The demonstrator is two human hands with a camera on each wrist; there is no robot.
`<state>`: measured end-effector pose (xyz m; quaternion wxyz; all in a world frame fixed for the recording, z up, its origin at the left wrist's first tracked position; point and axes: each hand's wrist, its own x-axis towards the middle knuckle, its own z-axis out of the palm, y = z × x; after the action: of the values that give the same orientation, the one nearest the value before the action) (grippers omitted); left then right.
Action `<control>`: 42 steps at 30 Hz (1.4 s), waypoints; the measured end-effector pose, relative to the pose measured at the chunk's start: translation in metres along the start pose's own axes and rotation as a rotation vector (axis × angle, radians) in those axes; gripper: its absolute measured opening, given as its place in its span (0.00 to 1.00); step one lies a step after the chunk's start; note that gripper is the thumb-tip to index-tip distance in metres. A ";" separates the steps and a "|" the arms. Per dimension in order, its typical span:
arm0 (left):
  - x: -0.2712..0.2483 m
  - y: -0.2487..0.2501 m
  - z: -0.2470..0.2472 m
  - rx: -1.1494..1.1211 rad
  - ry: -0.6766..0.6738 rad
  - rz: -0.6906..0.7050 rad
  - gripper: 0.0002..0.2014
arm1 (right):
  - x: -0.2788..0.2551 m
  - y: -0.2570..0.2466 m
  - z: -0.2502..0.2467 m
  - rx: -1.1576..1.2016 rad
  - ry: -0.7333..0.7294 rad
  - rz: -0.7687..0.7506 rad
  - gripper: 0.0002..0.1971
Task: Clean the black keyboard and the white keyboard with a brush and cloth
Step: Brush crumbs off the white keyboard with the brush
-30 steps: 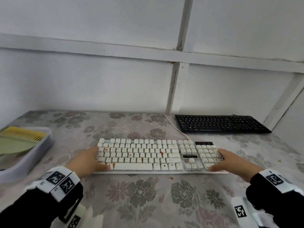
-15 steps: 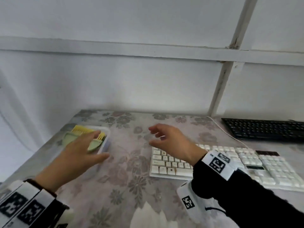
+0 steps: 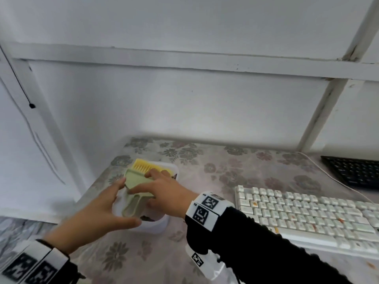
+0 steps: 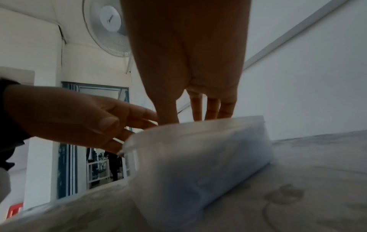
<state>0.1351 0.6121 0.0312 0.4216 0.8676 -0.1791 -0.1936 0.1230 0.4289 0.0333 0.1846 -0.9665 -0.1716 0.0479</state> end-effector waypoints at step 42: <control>0.057 0.143 0.207 0.396 -0.323 0.101 0.73 | -0.376 0.265 -0.133 1.205 1.254 0.722 0.09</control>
<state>0.0625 0.3651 0.0176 0.2187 0.8810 -0.3216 -0.2695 -0.1255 0.0205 0.0681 0.6864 -0.5522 0.3229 -0.3459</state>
